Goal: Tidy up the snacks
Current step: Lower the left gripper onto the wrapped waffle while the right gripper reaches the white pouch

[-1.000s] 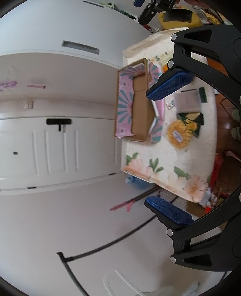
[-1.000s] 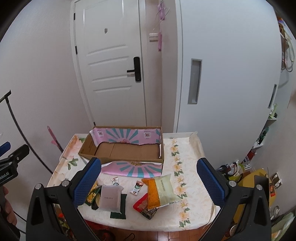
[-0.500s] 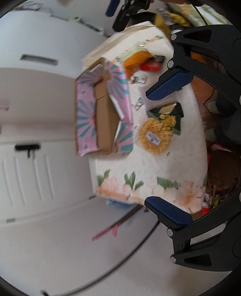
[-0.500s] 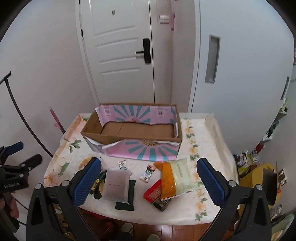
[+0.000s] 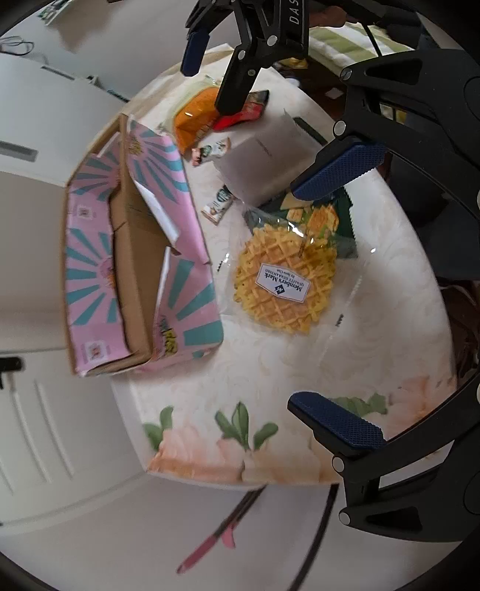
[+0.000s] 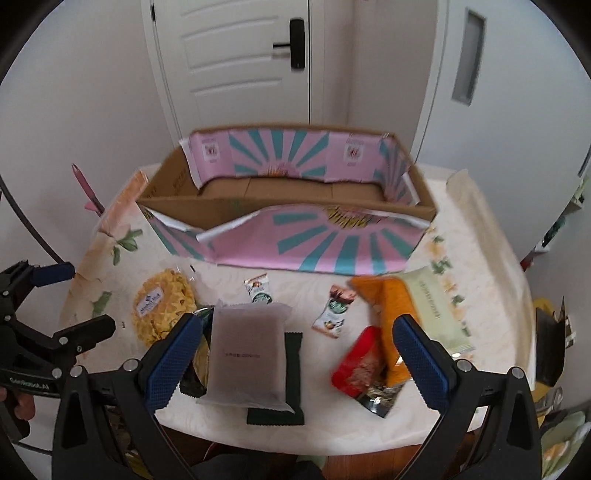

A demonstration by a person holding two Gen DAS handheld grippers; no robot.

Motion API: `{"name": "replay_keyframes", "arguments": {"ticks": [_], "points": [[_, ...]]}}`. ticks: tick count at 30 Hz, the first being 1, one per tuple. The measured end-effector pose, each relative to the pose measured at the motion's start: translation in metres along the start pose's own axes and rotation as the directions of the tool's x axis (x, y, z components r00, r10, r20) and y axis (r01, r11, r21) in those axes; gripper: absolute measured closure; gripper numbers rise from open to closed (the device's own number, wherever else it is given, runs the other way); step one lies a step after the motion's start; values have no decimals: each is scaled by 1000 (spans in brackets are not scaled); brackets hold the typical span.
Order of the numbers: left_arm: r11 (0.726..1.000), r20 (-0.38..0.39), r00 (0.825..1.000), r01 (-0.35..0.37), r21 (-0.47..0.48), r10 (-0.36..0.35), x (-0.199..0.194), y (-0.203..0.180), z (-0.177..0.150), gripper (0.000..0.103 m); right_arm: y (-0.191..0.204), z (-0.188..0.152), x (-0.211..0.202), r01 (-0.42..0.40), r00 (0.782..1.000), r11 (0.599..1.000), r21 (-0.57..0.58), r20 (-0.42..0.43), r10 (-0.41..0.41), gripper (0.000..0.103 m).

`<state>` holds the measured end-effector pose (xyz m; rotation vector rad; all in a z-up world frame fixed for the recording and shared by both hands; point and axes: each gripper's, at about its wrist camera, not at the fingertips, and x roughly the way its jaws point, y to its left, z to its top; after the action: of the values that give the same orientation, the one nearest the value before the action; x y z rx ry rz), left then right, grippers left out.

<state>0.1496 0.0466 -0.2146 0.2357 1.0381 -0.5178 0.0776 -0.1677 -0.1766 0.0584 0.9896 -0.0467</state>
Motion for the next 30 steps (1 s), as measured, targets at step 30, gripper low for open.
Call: {"name": "replay_keyframes", "arguments": {"ticks": [30], "points": [[982, -196, 975, 129, 136, -101, 101, -1, 15, 1, 45, -29, 79, 18, 987, 998, -63, -156, -28, 2]]}}
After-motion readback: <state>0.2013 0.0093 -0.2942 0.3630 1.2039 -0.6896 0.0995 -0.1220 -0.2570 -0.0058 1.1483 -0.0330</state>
